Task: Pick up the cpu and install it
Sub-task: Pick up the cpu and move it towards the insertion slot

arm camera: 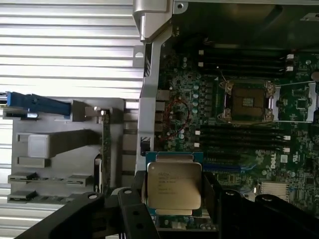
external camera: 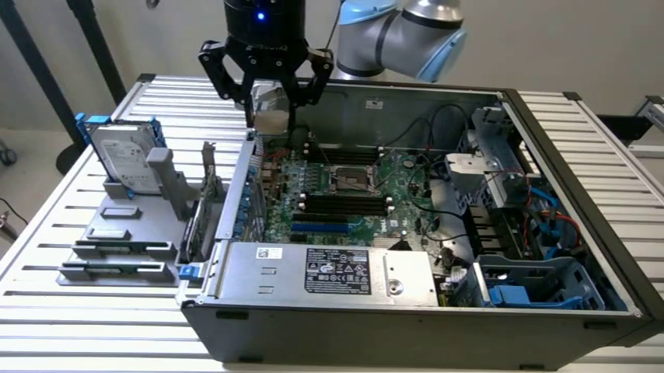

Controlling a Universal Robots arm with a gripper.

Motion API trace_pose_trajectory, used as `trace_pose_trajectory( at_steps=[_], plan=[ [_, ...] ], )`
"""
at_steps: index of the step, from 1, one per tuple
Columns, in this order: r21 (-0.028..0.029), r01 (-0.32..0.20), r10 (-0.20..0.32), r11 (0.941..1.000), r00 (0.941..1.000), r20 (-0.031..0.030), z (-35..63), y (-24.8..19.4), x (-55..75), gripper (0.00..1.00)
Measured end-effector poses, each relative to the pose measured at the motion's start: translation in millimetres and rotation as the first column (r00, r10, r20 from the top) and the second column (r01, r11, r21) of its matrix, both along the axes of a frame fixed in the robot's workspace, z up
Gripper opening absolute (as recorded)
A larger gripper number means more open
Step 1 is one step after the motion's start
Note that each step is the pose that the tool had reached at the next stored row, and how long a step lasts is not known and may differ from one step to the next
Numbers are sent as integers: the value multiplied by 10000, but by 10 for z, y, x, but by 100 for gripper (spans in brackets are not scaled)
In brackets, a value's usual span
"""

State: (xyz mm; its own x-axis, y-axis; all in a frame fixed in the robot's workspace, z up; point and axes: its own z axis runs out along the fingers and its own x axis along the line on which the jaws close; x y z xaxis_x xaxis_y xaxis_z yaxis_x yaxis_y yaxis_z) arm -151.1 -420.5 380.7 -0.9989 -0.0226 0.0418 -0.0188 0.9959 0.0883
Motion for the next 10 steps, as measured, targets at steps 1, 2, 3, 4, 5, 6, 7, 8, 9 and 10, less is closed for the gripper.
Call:
trace_pose_trajectory(
  at_steps=[1,2,3,4,5,6,7,8,9,10],
  plan=[
    [1,-1,1,10000,10000,1,-6,13,37,55],
    [1,-1,1,10000,10000,0,-13,35,59,55],
    [2,1,-1,10000,10000,2,-19,66,69,55],
    [5,0,0,10000,10000,2,-24,96,77,55],
    [9,-1,1,10000,10000,2,-27,125,87,55],
    [8,-1,1,10000,10000,1,-27,158,98,55],
    [9,-1,1,10000,10000,1,-27,191,110,55],
    [9,0,0,10000,10000,1,-27,224,121,55],
    [9,0,0,10000,10000,2,-27,256,135,55],
    [7,0,0,10000,10000,0,-26,285,151,55]
  ],
)
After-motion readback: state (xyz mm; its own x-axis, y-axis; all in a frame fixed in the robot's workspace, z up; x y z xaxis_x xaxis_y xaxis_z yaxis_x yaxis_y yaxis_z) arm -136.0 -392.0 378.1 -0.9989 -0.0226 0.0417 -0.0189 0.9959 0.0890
